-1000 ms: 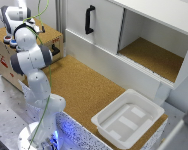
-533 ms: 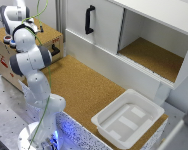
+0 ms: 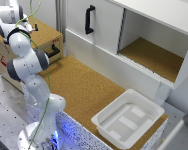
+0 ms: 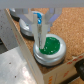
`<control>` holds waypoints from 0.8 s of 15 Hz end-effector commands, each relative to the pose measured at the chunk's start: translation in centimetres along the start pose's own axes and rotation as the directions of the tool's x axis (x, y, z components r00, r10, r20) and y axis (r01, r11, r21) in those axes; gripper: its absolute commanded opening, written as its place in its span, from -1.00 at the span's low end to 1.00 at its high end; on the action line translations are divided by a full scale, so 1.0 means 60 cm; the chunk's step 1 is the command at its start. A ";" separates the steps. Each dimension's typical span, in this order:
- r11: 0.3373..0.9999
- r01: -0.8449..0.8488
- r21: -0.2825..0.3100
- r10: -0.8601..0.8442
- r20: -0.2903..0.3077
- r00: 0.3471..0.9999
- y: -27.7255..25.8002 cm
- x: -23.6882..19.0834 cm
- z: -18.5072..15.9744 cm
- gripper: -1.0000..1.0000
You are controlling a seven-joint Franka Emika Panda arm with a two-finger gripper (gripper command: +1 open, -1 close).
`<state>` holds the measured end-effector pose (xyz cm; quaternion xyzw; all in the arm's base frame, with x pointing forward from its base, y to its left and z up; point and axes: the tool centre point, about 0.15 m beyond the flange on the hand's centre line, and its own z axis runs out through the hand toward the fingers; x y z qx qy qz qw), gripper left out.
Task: Push down the green button to turn on the green light
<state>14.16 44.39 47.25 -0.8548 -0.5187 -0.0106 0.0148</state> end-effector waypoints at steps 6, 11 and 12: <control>0.998 -0.056 0.034 0.057 -0.037 0.998 0.029 0.019 0.036 -1.00; 0.997 -0.043 0.067 0.043 0.011 0.999 0.025 0.012 0.077 -1.00; 0.990 -0.049 0.134 0.050 -0.001 0.999 0.028 0.008 0.095 -1.00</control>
